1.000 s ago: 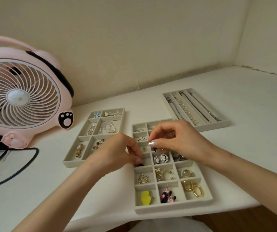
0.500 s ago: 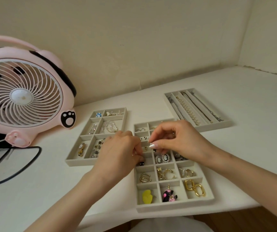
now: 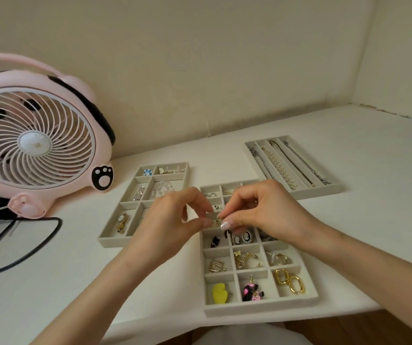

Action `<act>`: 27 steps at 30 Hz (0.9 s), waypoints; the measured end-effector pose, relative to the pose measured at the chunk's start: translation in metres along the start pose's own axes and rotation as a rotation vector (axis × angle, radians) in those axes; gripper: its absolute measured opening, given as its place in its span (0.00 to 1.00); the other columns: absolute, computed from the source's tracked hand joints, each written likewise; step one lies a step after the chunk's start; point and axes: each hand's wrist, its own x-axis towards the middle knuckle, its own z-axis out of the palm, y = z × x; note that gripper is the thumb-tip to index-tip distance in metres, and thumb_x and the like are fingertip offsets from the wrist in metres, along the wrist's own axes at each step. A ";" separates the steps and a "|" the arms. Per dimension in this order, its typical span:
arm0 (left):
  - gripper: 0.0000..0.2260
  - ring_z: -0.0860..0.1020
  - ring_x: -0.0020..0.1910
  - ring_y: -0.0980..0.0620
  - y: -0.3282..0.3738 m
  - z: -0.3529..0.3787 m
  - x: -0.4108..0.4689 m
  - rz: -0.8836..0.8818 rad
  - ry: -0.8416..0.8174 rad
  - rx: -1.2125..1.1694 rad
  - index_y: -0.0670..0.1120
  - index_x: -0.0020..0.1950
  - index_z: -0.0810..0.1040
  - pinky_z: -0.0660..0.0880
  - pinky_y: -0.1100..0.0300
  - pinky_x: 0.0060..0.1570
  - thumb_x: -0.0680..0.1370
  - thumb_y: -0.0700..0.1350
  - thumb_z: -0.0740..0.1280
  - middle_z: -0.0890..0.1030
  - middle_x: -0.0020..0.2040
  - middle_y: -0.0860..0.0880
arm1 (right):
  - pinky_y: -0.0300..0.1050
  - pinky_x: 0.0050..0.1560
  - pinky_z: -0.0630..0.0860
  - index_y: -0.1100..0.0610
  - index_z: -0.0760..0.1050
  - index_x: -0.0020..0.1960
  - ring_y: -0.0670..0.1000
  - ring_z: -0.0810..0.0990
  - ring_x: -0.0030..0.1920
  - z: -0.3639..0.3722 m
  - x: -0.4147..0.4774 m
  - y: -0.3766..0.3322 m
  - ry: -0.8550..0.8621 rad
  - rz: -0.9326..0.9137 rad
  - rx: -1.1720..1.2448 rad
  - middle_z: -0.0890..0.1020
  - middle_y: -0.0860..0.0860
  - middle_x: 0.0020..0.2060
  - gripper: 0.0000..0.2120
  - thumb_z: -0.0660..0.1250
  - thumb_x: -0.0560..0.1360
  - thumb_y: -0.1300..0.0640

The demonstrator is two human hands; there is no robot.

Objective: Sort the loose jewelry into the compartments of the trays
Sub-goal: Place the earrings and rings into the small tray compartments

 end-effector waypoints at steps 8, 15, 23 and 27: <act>0.12 0.70 0.32 0.59 0.003 0.005 -0.007 -0.037 -0.027 -0.194 0.51 0.44 0.75 0.68 0.62 0.37 0.66 0.45 0.77 0.82 0.36 0.59 | 0.49 0.41 0.82 0.59 0.81 0.37 0.54 0.83 0.36 0.008 0.006 -0.002 0.031 0.040 -0.061 0.83 0.56 0.34 0.05 0.77 0.65 0.65; 0.13 0.72 0.34 0.57 0.004 0.012 -0.016 -0.023 0.087 -0.117 0.54 0.45 0.74 0.71 0.56 0.39 0.66 0.48 0.75 0.80 0.36 0.63 | 0.40 0.38 0.80 0.64 0.80 0.39 0.50 0.84 0.36 0.010 0.004 -0.005 -0.053 0.083 -0.005 0.84 0.55 0.33 0.04 0.74 0.66 0.67; 0.12 0.71 0.34 0.61 0.002 0.011 -0.018 -0.016 0.038 -0.068 0.55 0.45 0.72 0.69 0.60 0.36 0.68 0.46 0.74 0.80 0.34 0.61 | 0.39 0.37 0.80 0.66 0.82 0.43 0.52 0.84 0.35 0.005 0.003 -0.012 -0.106 0.117 -0.049 0.84 0.57 0.35 0.04 0.72 0.68 0.69; 0.13 0.70 0.34 0.63 0.005 0.010 -0.020 0.009 -0.041 -0.013 0.57 0.46 0.70 0.66 0.61 0.35 0.69 0.48 0.73 0.79 0.34 0.62 | 0.41 0.41 0.81 0.62 0.83 0.43 0.50 0.84 0.36 0.002 0.001 -0.017 -0.187 0.119 -0.189 0.85 0.55 0.36 0.05 0.75 0.67 0.66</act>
